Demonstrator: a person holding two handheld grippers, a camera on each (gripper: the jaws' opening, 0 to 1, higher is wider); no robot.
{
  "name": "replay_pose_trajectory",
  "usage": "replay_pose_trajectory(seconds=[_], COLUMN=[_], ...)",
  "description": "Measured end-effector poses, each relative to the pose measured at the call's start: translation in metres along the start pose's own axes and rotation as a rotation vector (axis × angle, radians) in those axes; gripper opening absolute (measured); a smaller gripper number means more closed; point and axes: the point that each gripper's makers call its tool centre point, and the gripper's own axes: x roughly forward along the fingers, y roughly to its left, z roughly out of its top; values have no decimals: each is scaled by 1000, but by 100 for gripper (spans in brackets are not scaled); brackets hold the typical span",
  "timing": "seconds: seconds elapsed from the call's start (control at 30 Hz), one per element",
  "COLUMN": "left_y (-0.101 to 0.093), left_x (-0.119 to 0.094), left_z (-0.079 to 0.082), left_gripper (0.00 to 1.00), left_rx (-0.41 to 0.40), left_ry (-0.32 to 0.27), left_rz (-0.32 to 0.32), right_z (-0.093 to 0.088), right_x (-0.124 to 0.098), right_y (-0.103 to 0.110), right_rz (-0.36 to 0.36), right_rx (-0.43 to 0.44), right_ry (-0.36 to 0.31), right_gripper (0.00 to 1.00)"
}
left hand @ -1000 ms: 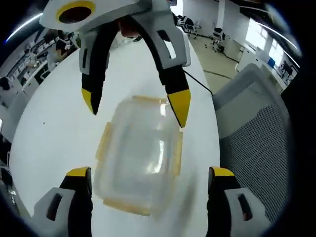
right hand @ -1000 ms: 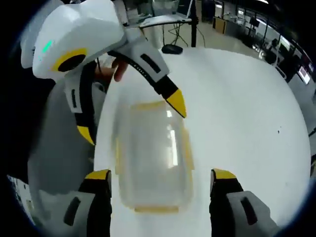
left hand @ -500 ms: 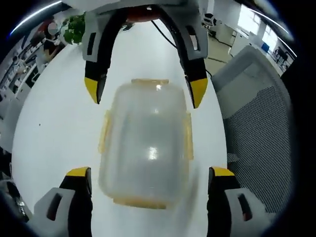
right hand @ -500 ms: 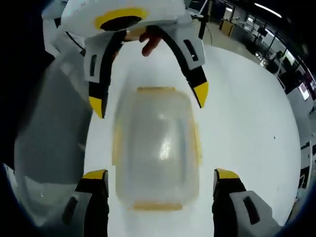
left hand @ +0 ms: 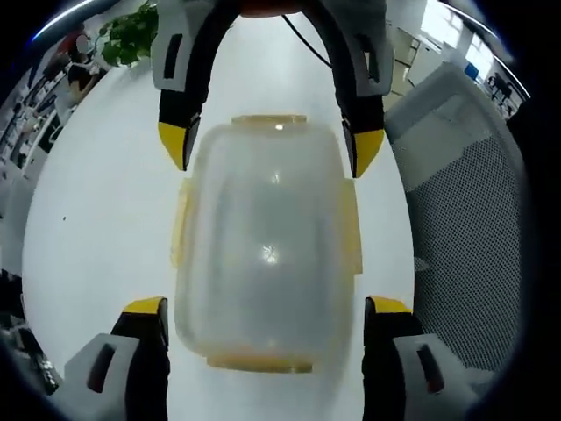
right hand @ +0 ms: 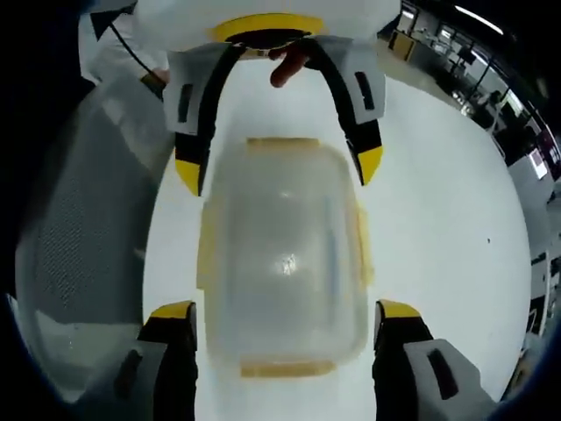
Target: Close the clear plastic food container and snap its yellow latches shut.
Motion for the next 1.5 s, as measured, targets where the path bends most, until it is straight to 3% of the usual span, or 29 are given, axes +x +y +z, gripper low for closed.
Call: replay_pose_trajectory(seconds=[0.23,0.63,0.77,0.93,1.23,1.33,1.5], left_y=[1,1,-1,-2,-2,1,-1], left_x=[5,6,6,6,6,5,0], left_z=[-1,-2,-3,-3,-14,-27,-32], left_gripper=[85,85,85,86,88,88,87], left_rx=[24,32,33,24,33,122,112], left_ry=[14,10,33,18,15,70,39], left_rz=[4,1,4,8,54,79,55], right_z=[-5,-4,-3,-2,9,17,21], right_x=[6,8,8,8,12,15,18], right_y=[-1,1,2,2,4,5,5], right_rz=[10,-6,-11,-15,-12,-15,-14], right_rx=[8,42,43,41,50,60,47], right_ry=[20,39,22,5,15,4,15], right_gripper=[80,79,79,79,79,79,79])
